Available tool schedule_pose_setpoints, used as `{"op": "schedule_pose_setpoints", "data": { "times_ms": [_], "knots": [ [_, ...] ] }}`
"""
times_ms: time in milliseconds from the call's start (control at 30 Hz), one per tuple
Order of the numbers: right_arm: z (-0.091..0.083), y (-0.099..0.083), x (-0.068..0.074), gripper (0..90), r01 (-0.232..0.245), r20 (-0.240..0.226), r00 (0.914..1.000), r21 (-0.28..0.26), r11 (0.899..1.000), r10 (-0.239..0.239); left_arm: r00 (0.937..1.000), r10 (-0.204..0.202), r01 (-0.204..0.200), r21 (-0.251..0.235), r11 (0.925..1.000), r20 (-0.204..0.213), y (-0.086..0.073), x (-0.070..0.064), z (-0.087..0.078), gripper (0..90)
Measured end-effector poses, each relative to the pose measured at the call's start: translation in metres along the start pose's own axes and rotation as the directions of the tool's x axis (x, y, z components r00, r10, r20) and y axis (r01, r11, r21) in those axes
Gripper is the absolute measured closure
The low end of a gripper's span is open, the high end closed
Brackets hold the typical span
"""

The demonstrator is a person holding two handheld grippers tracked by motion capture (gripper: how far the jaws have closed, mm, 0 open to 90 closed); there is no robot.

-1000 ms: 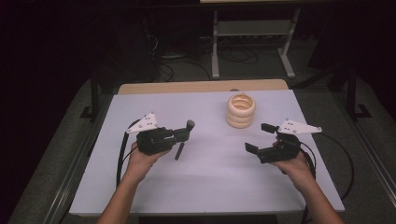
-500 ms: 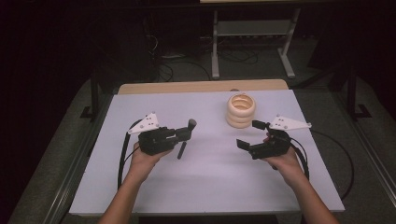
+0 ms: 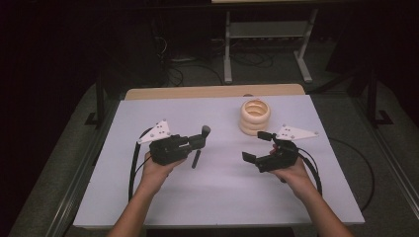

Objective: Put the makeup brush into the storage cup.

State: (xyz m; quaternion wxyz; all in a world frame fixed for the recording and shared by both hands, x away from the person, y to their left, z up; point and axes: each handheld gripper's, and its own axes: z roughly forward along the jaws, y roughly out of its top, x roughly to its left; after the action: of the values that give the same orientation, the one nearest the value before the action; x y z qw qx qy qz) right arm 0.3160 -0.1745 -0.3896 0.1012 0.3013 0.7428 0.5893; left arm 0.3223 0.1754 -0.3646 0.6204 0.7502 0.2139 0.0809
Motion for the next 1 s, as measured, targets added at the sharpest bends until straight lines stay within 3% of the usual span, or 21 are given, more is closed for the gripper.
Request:
{"op": "schedule_pose_setpoints", "data": {
  "times_ms": [667, 1000],
  "knots": [
    [0.021, -0.005, 0.019, 0.0, 0.0, -0.059, 0.9983, 0.042, 0.999, 0.002, 0.9999, -0.003, 0.003, -0.006, 1.0, 0.016, -0.004, -0.008, 0.011, 77.7],
    [0.029, -0.008, 0.028, 13.7, 0.0, -0.091, 0.9958, 0.054, 0.999, 0.005, 0.9997, -0.006, 0.006, 0.0, 1.0, 0.025, -0.006, -0.011, 0.018, 77.7]
  ]
}}
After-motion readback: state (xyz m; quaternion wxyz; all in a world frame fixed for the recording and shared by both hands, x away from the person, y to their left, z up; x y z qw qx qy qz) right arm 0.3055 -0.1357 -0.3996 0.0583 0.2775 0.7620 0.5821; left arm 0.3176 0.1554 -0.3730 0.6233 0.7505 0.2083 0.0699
